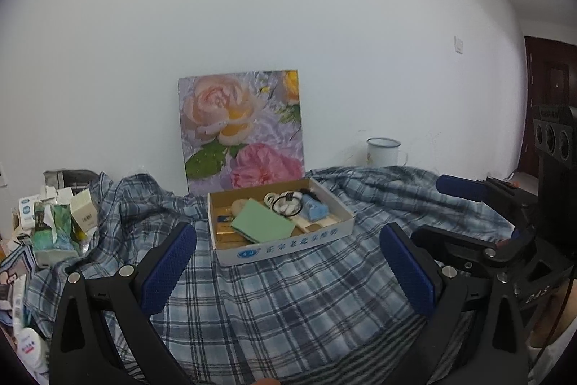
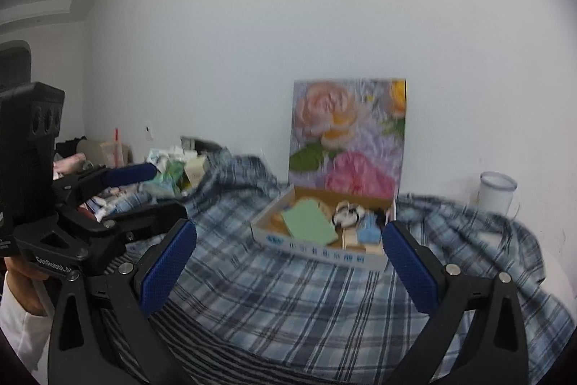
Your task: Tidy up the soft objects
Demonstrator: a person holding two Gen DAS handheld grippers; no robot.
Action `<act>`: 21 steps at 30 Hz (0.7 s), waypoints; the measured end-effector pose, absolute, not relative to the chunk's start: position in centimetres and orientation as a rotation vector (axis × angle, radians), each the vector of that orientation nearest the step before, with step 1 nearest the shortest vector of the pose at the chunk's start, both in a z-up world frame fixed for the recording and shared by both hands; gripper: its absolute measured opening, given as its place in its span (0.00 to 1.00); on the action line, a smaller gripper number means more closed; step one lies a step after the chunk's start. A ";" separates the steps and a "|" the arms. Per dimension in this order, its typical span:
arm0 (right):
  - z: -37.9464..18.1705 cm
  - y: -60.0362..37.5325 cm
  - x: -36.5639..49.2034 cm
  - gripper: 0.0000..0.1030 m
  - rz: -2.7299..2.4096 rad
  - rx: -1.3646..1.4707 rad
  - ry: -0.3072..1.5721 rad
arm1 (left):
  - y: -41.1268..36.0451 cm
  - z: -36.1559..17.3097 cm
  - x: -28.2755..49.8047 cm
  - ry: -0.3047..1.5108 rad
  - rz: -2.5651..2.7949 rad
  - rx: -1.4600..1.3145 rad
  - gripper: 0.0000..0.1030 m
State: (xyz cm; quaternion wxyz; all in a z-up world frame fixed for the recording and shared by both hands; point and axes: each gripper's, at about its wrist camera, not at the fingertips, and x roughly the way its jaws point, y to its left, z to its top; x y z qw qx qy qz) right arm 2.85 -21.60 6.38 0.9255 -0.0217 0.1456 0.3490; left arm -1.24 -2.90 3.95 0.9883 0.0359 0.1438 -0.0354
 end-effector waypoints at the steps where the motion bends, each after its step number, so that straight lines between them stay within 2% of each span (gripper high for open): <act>1: 5.7 -21.4 3.3 1.00 0.714 -0.047 0.311 | -2.7 3.3 -0.8 0.304 -0.075 0.067 1.00; 7: 2.4 -20.9 4.7 1.00 0.716 -0.065 0.353 | -2.2 0.4 0.7 0.350 -0.092 0.053 1.00; 21: 0.7 -20.2 6.5 1.00 0.678 -0.076 0.461 | -0.8 -1.0 1.4 0.387 -0.075 -0.010 1.00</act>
